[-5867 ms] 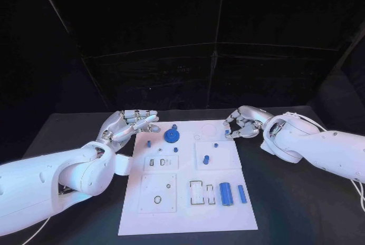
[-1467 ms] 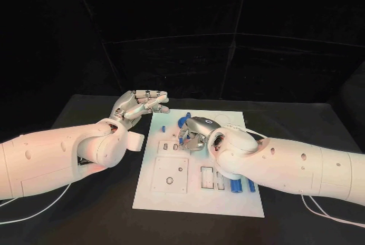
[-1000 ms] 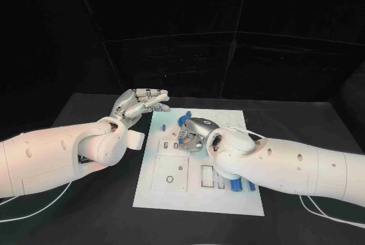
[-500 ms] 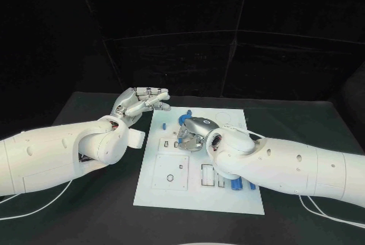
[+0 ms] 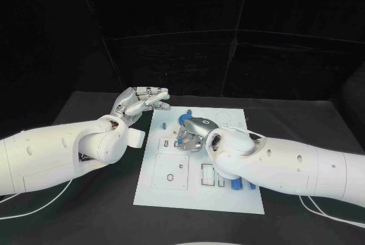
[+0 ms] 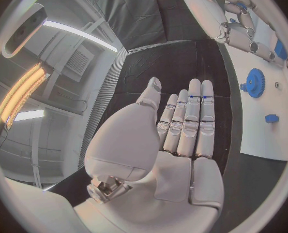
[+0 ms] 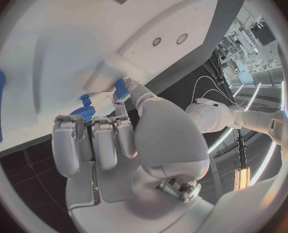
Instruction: Assemble the parts on the task board
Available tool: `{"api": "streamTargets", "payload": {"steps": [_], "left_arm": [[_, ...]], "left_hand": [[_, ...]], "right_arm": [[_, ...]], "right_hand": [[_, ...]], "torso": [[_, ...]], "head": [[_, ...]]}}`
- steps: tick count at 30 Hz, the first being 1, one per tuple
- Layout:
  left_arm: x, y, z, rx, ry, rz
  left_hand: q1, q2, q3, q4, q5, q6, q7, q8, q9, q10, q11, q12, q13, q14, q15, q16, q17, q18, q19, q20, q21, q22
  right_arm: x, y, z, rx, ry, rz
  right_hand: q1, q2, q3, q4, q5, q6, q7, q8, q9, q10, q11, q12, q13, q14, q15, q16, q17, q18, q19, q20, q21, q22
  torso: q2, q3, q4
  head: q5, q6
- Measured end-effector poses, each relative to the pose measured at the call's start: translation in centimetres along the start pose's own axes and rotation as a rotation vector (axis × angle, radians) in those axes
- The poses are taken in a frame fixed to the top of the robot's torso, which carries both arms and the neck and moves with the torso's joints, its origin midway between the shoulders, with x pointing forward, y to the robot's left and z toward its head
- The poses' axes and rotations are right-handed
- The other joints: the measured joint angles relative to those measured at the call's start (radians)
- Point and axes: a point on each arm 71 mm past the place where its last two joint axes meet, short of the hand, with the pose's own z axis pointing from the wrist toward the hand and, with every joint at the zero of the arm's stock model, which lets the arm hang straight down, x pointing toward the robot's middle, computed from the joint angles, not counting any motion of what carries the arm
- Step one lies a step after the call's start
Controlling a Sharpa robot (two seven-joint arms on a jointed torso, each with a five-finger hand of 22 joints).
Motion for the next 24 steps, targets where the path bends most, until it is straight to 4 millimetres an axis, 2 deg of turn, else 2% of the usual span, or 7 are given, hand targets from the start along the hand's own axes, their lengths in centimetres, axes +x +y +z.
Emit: {"api": "streamTargets", "payload": {"steps": [12, 17, 21, 24], "left_arm": [[-0.02, 0.00, 0.00, 0.000, 0.000, 0.000], [-0.05, 0.00, 0.00, 0.000, -0.001, 0.000], [-0.07, 0.01, 0.01, 0.000, -0.002, 0.001], [-0.07, 0.01, 0.02, 0.000, -0.002, 0.001]], "left_hand": [[0.000, 0.000, 0.000, 0.000, 0.000, 0.000, 0.000, 0.000, 0.000, 0.000, 0.000, 0.000, 0.000, 0.000, 0.000, 0.000, 0.000, 0.000, 0.000, 0.000, 0.000, 0.000], [0.000, 0.000, 0.000, 0.000, 0.000, 0.000, 0.000, 0.000, 0.000, 0.000, 0.000, 0.000, 0.000, 0.000, 0.000, 0.000, 0.000, 0.000, 0.000, 0.000, 0.000, 0.000], [0.000, 0.000, 0.000, 0.000, 0.000, 0.000, 0.000, 0.000, 0.000, 0.000, 0.000, 0.000, 0.000, 0.000, 0.000, 0.000, 0.000, 0.000, 0.000, 0.000, 0.000, 0.000], [0.000, 0.000, 0.000, 0.000, 0.000, 0.000, 0.000, 0.000, 0.000, 0.000, 0.000, 0.000, 0.000, 0.000, 0.000, 0.000, 0.000, 0.000, 0.000, 0.000, 0.000, 0.000]], "right_arm": [[0.04, 0.10, -0.07, 0.002, 0.011, -0.020], [0.13, 0.05, -0.10, 0.008, 0.013, -0.027], [0.24, -0.06, -0.13, 0.015, 0.015, -0.031], [0.21, -0.09, -0.12, 0.019, 0.013, -0.033]], "right_hand": [[-0.010, -0.010, 0.000, 0.000, 0.000, -0.005, 0.005, -0.009, 0.000, 0.000, 0.000, -0.004, 0.000, 0.000, 0.000, 0.000, 0.001, 0.000, 0.000, 0.000, 0.000, 0.000], [-0.013, -0.021, 0.000, 0.000, 0.003, -0.008, 0.002, -0.012, -0.001, 0.000, 0.000, -0.008, 0.000, 0.000, 0.000, 0.000, 0.001, 0.000, 0.000, 0.000, 0.000, 0.000], [-0.031, -0.039, -0.008, 0.008, 0.008, -0.012, 0.006, -0.020, -0.004, 0.000, 0.008, -0.008, 0.000, -0.001, 0.001, -0.001, 0.001, 0.000, 0.000, 0.000, 0.000, 0.000], [-0.047, -0.055, -0.020, 0.019, 0.028, -0.016, 0.010, -0.023, -0.004, 0.000, 0.008, -0.012, 0.000, -0.004, 0.004, -0.001, 0.001, 0.000, -0.002, 0.002, 0.000, 0.000]], "torso": [[0.000, 0.0000, 0.0005], [0.000, 0.0000, 0.0005], [0.000, 0.0001, 0.0006], [0.000, 0.0002, 0.0008]], "head": [[-0.001, -0.001], [-0.001, -0.002], [-0.001, -0.002], [-0.001, -0.002]]}}
